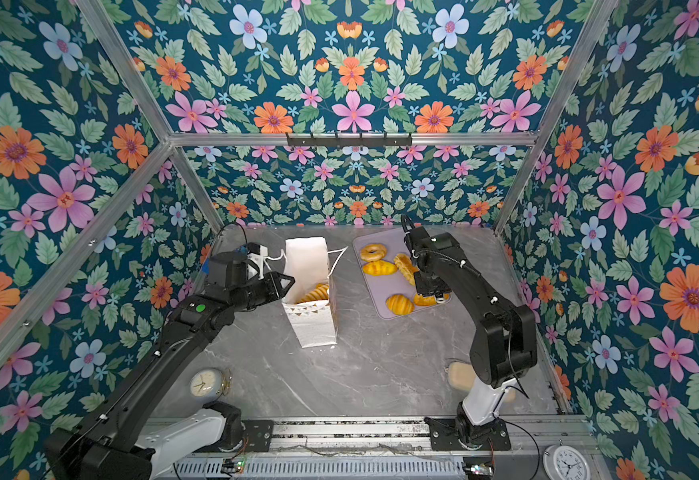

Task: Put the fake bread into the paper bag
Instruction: 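Lower the tongs onto the long yellow ridged bread on the tray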

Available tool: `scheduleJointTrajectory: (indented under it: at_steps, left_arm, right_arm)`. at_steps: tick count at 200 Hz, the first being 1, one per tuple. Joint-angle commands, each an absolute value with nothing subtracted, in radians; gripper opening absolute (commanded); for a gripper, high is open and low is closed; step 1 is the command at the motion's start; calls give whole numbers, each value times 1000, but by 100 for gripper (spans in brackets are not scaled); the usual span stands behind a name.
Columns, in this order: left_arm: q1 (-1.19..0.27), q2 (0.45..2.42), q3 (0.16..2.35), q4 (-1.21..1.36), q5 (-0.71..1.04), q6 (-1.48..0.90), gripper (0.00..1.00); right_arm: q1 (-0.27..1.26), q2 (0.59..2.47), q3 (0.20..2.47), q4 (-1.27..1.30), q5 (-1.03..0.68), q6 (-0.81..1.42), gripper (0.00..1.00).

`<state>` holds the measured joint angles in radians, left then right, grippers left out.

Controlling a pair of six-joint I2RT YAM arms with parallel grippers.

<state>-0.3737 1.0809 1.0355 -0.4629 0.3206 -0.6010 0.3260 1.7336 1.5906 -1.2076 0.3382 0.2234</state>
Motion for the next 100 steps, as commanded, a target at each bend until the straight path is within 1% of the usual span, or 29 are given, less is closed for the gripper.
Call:
scheduleJointTrajectory:
  at_steps: [1,100]
  left_arm:
    - [-374,1081,1034,-439,329,-582,31]
    - [-374,1101,1042,-439,342,-557,31]
  right_arm:
    - [326,1754,1613,-1234,400,205,39]
    - [325,1852,1699,-1261,437,178,41]
